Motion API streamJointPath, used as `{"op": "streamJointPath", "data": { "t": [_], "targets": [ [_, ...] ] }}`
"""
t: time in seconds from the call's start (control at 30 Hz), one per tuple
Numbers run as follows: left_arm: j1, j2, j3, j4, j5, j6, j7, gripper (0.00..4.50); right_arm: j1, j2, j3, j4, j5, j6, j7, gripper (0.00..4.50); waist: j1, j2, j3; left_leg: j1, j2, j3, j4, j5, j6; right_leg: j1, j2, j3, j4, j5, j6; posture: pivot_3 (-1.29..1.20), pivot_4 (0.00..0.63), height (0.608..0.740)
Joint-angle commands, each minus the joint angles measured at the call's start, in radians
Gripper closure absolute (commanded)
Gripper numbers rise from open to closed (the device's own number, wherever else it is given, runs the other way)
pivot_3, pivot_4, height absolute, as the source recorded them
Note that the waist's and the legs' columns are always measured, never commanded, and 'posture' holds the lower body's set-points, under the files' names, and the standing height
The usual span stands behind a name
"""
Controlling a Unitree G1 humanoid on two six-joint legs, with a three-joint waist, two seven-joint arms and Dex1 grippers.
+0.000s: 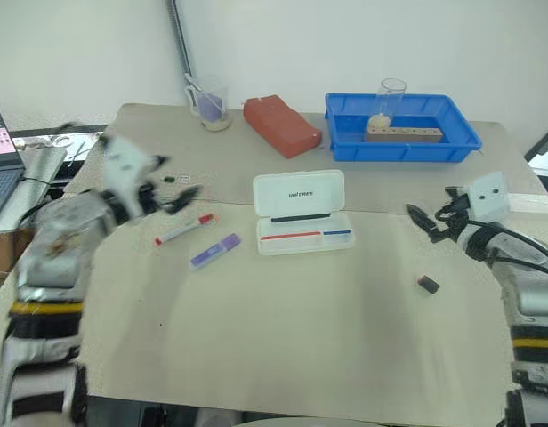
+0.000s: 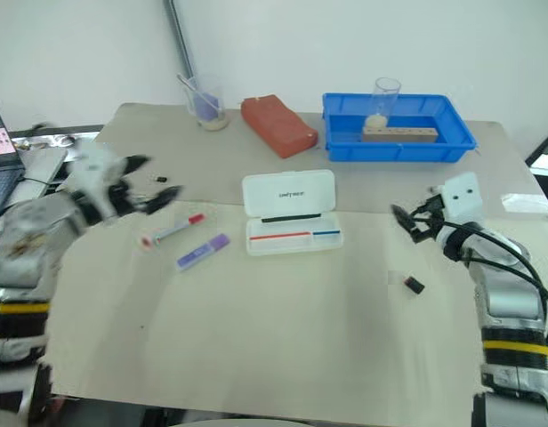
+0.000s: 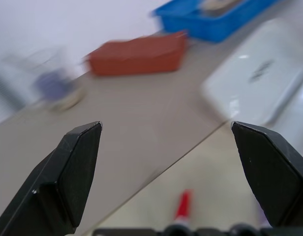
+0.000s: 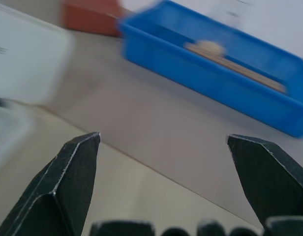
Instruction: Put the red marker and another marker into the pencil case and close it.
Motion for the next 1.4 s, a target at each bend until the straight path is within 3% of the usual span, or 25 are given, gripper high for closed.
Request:
{"op": "streamJointPath", "data": {
  "t": [0.03, 0.1, 0.2, 0.5, 0.57, 0.63, 0.87, 1.0, 1.2, 1.4],
  "targets": [
    [-0.048, -0.02, -0.068, -0.001, 0.024, 0.004, -0.057, 0.04, 0.016, -0.033, -0.016, -0.126, 0.075, 0.12, 0.047, 0.0, -0.006, 0.0, 0.0, 0.0, 0.0, 0.0, 0.0, 0.0, 0.0, 0.0, 0.0, 0.0, 0.0, 0.0, 0.0, 0.0, 0.15, 0.74],
    [-0.093, -0.065, -0.13, 0.02, 0.042, -0.015, -0.086, 0.04, 0.04, -0.053, -0.002, -0.221, 0.107, 0.179, 0.076, 0.0, -0.008, 0.0, 0.001, 0.0, 0.0, -0.002, -0.001, 0.001, 0.001, -0.002, 0.001, 0.001, 0.0, 0.0, -0.001, 0.0, 0.15, 0.74],
    [-0.149, -0.198, -0.326, 0.096, 0.121, -0.087, -0.182, 0.04, 0.156, -0.116, 0.001, -0.469, 0.171, 0.294, 0.102, 0.0, 0.017, 0.002, 0.001, -0.003, -0.002, -0.006, 0.0, 0.001, 0.002, -0.002, 0.001, -0.001, -0.001, -0.001, -0.001, 0.0, 0.15, 0.74],
    [-0.17, -0.356, -0.447, 0.361, 0.261, -0.262, -0.216, 0.04, 0.213, -0.066, 0.004, -0.705, 0.254, 0.487, -0.037, 0.0, 0.001, -0.001, 0.003, -0.009, -0.007, -0.019, 0.005, 0.001, 0.003, -0.003, 0.002, -0.001, -0.001, -0.001, 0.0, 0.0, 0.15, 0.74],
    [-0.175, -0.377, -0.451, 0.404, 0.278, -0.284, -0.224, 0.43, 0.216, -0.056, 0.001, -0.724, 0.259, 0.507, -0.056, 0.0, 0.003, -0.002, 0.003, -0.01, -0.007, -0.02, 0.005, 0.001, 0.003, -0.003, 0.001, -0.002, -0.001, -0.001, 0.0, 0.0, 0.15, 0.74],
    [-0.18, -0.388, -0.453, 0.449, 0.298, -0.309, -0.229, 1.14, 0.224, -0.056, -0.002, -0.739, 0.264, 0.517, -0.07, 0.0, 0.003, -0.002, 0.003, -0.012, -0.007, -0.021, 0.007, 0.001, 0.003, -0.004, 0.001, -0.003, -0.001, -0.001, 0.001, 0.0, 0.15, 0.74],
    [-0.204, -0.401, -0.425, 0.527, 0.326, -0.348, -0.233, 4.37, 0.233, -0.054, -0.003, -0.745, 0.268, 0.514, -0.092, 0.0, 0.003, -0.001, 0.003, -0.014, -0.008, -0.023, 0.009, 0.0, 0.004, -0.004, 0.002, -0.004, -0.001, -0.001, 0.001, 0.0, 0.15, 0.74],
    [-0.181, -0.385, -0.42, 0.481, 0.322, -0.343, -0.265, 4.48, 0.233, -0.065, 0.001, -0.727, 0.264, 0.5, -0.072, 0.0, 0.003, -0.001, 0.003, -0.014, -0.008, -0.024, 0.009, 0.0, 0.004, -0.004, 0.002, -0.005, 0.0, -0.001, 0.001, 0.0, 0.15, 0.74],
    [-0.014, -0.269, -0.465, 0.178, 0.327, -0.284, -0.353, 4.48, 0.242, -0.142, 0.001, -0.705, 0.283, 0.483, 0.048, 0.0, -0.002, 0.0, 0.003, -0.014, -0.007, -0.024, 0.009, 0.0, 0.005, -0.004, 0.002, -0.004, 0.0, -0.001, 0.001, 0.0, 0.15, 0.74],
    [0.071, -0.246, -0.466, 0.056, 0.346, -0.217, -0.317, 4.48, 0.225, -0.165, 0.039, -0.682, 0.27, 0.459, 0.096, 0.0, 0.005, 0.0, 0.003, -0.013, -0.007, -0.024, 0.011, 0.0, 0.005, -0.003, 0.001, -0.006, 0.0, -0.001, 0.001, 0.0, 0.15, 0.74]
  ]
}}
